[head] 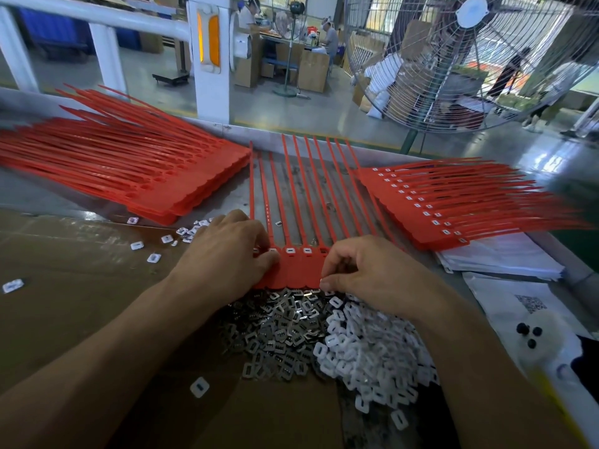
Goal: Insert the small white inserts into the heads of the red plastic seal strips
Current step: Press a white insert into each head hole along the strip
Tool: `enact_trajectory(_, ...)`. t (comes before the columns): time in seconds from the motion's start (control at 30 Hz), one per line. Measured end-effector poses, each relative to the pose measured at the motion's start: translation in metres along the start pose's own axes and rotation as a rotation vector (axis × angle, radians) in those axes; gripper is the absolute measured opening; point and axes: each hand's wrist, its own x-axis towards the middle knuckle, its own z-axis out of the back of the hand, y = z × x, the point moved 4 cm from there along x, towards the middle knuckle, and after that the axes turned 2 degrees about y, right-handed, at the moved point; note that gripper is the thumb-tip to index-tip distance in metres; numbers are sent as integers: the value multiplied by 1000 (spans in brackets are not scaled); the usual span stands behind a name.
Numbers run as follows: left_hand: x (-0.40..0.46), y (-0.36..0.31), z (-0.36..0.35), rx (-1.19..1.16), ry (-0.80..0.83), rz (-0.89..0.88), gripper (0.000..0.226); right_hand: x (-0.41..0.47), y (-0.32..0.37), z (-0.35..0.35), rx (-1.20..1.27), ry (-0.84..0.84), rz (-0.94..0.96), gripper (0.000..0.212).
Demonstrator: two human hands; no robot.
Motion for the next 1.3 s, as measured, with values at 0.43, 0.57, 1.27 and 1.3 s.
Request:
enact_trajectory(0.43, 0, 0, -1, -12, -11, -9, 25, 2, -2, 7, 198, -309, 52, 14)
enact_trajectory(0.57, 0, 1, -1, -10, -3, -8, 27, 3, -7, 9, 248, -386, 11, 12)
enact_trajectory(1.27, 0, 1, -2, 0, -9, -14, 26, 8, -26, 11, 259, -499, -82, 11)
enact_trajectory(1.3, 0, 1, -2, -2, -8, -13, 26, 9, -27, 11, 255, -501, -77, 12)
